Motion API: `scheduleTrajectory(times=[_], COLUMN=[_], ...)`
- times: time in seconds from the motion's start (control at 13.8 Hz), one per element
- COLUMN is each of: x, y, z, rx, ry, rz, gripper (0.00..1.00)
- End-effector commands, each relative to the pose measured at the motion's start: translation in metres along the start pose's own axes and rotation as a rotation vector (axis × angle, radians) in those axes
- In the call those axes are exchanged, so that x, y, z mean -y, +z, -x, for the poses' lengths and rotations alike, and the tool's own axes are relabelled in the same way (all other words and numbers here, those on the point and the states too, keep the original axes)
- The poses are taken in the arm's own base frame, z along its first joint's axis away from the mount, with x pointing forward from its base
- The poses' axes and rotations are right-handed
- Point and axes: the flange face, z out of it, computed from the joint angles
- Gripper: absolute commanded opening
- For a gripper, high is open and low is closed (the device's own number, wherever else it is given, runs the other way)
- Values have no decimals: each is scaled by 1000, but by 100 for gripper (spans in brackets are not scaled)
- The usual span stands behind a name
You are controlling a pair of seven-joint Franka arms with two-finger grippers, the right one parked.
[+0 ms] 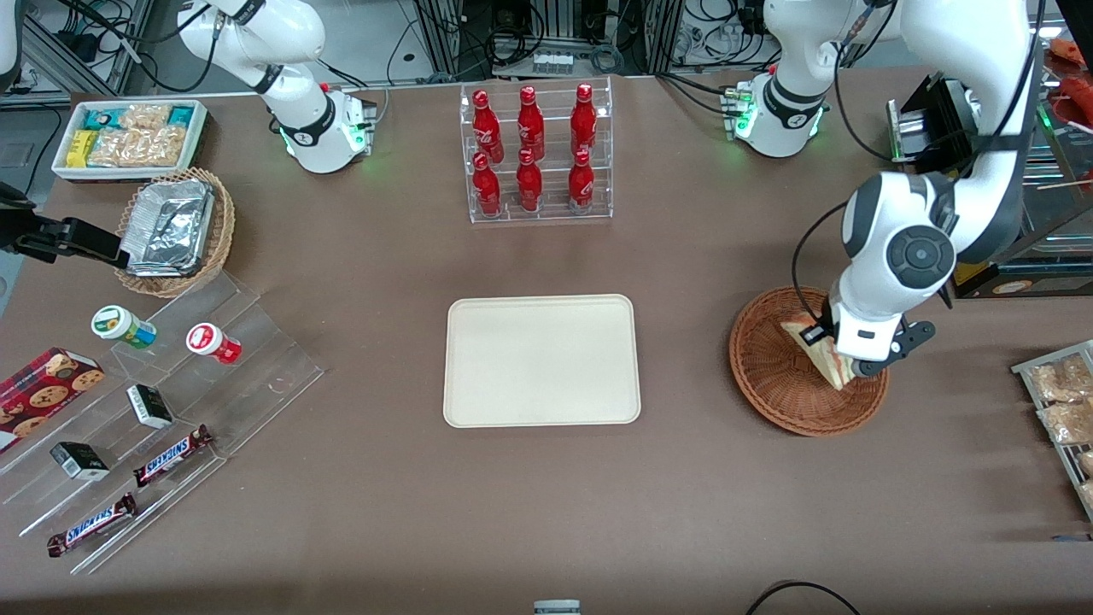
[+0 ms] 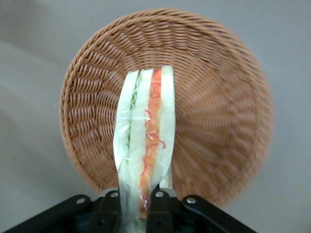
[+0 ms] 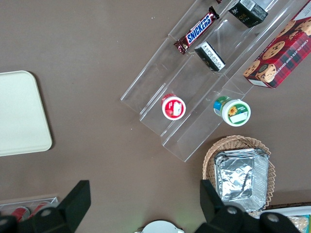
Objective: Place sandwich from basket to tray
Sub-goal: 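Lift the sandwich and carry it with the left gripper over the cream tray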
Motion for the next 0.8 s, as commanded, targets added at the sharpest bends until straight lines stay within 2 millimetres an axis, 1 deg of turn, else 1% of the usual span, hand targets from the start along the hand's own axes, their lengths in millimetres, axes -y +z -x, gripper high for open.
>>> scheduleTrajectory(times=[0.0, 0.15, 0.29, 0.36, 0.51, 0.58, 0.65, 0.73], x=[-49, -92, -134, -160, -204, -227, -251, -278], y=[-66, -97, -111, -110, -103, -91, -87, -73], z=[34, 69, 107, 127, 158, 168, 183, 206], rx=[-1, -5, -12, -18, -23, -5, -1, -2], ry=[104, 184, 254, 301, 371, 394, 413, 451], rz=[-37, -37, -2, 0, 13, 33, 63, 63], gripper=[0, 0, 0, 0, 0, 0, 0, 0])
